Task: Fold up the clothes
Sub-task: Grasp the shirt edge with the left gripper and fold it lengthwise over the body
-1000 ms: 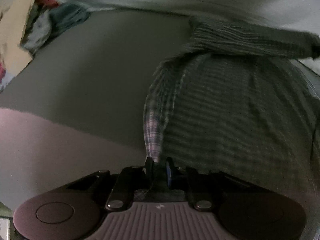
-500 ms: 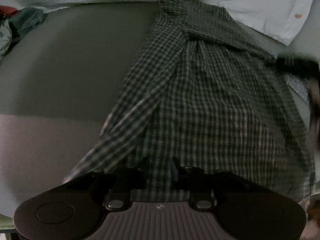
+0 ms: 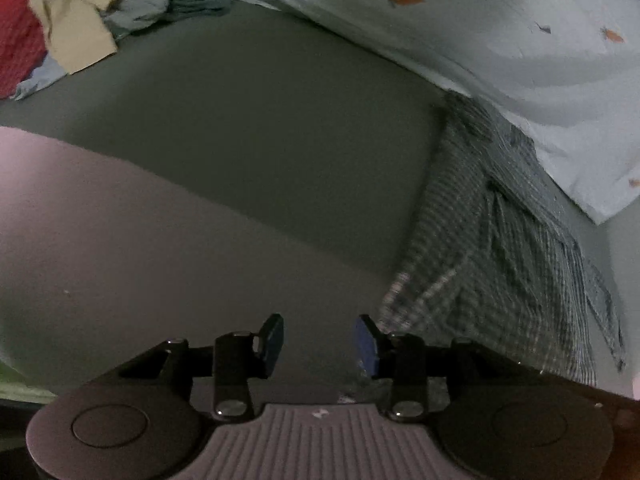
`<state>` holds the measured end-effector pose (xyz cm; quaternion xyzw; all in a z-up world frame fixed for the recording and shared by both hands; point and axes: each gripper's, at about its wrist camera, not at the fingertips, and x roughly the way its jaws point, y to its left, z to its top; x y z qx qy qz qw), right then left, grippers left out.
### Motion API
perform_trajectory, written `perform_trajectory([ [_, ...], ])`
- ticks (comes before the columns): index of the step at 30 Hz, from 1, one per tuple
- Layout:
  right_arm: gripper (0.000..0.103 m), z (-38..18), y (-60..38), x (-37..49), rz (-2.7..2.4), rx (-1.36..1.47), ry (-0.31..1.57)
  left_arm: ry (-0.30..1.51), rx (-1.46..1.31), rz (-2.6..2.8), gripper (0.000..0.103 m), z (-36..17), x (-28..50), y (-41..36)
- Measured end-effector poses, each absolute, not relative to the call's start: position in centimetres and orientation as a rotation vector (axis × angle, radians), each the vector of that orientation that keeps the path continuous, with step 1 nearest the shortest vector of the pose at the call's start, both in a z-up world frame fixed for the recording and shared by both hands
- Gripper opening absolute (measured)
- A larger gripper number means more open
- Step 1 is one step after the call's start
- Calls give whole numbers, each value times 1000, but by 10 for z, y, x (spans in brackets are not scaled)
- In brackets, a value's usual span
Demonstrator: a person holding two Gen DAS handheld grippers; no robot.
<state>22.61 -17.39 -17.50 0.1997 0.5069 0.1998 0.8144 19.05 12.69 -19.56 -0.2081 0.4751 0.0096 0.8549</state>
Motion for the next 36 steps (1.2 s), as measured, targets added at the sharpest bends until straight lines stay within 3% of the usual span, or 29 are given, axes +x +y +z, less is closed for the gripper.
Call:
perform_trajectory([
  [1,50,-177,-170,227,410,439,1089,996,-442,15,43,-197,191,132],
  [9,61,-193,-137,232,281,544,1149,992,-441,-62,48,-200,184,146],
  [11,42,-197,-128,233,248,570,1163,990,-438,-96,48,-199,185,145],
  [12,11,-199,-124,234,232,583,1170,985,-423,-106,48,-197,187,143],
  [13,1,-196,-132,228,234,631,1158,976,-411,-116,48,-195,188,143],
  [16,0,-179,-163,206,259,769,1096,947,-387,-146,48,-187,191,141],
  [20,0,-163,-216,180,173,738,1051,932,-369,-181,49,-183,198,135],
  [21,2,-171,-229,179,134,747,1073,936,-371,-191,49,-184,200,133],
  [24,24,-202,-259,180,1,797,1194,966,-370,-218,49,-190,211,121],
  [26,31,-217,-271,175,-35,880,1216,980,-344,-248,51,-192,218,108],
  [28,48,-220,-271,172,10,929,1206,998,-318,-280,55,-196,222,95],
  [36,49,-213,-243,188,110,746,1210,1068,-275,-341,55,-221,240,53],
])
